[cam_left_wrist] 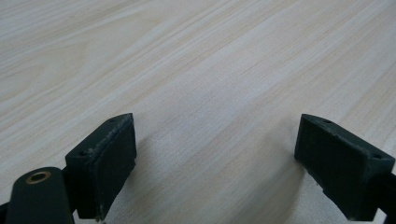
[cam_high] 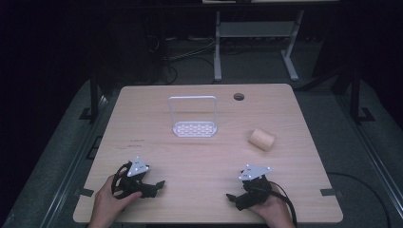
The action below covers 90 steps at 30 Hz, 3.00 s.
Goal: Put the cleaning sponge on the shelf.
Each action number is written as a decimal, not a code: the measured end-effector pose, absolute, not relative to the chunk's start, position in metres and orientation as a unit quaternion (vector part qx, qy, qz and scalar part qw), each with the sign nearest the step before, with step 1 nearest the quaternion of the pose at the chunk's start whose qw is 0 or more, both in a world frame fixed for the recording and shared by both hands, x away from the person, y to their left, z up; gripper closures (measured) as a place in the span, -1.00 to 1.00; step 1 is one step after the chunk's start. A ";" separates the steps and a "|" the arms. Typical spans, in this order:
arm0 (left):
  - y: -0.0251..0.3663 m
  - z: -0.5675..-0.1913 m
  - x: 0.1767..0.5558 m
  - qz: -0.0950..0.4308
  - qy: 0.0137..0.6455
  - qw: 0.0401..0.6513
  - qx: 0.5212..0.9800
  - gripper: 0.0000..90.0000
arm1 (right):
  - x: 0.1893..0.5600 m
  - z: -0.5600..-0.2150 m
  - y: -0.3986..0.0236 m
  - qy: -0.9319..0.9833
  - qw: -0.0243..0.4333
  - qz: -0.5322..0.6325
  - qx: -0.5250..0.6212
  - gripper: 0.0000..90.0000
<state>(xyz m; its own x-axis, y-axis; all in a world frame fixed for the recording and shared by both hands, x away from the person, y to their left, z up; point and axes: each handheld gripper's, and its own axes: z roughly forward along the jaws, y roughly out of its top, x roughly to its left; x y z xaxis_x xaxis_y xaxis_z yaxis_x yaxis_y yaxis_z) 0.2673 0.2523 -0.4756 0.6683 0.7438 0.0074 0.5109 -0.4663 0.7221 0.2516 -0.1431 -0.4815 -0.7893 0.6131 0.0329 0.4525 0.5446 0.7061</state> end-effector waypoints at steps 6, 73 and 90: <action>0.252 -0.476 0.267 0.163 0.373 0.357 0.841 -0.73 | 0.252 -0.481 -0.144 0.873 0.108 0.367 0.302 -0.94; 0.252 -0.476 0.267 0.163 0.373 0.357 0.841 -0.73 | 0.259 -0.453 -0.210 0.860 0.141 0.351 0.343 -0.93; 0.252 -0.476 0.267 0.163 0.373 0.357 0.841 -0.73 | 0.268 -0.446 -0.232 0.849 0.145 0.351 0.367 -0.93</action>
<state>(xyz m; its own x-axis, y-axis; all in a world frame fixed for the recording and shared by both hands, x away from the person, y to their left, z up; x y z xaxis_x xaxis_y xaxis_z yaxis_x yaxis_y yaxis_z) 0.2673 0.2524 -0.4755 0.6684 0.7438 0.0072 0.5111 -0.4663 0.7220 0.2680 -0.2321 -0.4464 -0.6893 0.7244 0.0115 0.5215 0.4851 0.7020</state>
